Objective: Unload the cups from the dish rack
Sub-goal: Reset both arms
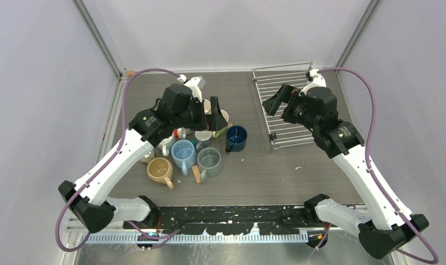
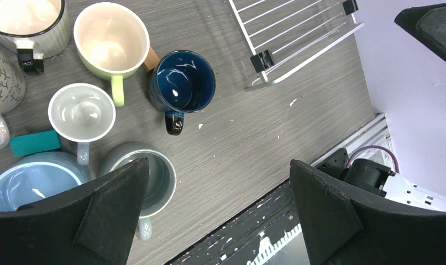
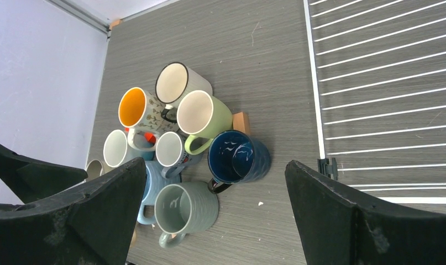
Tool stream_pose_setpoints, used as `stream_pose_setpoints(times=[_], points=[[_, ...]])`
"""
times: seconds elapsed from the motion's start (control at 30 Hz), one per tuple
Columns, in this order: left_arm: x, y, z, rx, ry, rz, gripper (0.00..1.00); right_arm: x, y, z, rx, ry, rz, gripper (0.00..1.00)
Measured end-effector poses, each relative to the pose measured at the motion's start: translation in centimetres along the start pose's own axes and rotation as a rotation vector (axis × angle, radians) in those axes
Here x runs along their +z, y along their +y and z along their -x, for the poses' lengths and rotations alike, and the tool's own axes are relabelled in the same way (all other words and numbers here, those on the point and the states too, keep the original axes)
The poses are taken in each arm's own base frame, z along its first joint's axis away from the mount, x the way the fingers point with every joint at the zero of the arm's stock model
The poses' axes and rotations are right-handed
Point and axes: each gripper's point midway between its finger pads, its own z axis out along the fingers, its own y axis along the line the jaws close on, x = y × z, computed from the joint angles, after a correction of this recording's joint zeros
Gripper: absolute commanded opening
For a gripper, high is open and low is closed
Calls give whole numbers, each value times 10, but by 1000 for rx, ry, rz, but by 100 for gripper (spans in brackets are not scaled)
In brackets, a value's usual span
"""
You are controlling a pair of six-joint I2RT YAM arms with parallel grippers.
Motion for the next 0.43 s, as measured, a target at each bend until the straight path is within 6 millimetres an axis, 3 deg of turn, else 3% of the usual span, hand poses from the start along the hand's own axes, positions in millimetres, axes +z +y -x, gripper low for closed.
stream_pose_setpoints(times=[0.43], points=[[0,0,0,2,0,-1,100,1,-1,-2,0,6,-3,100]])
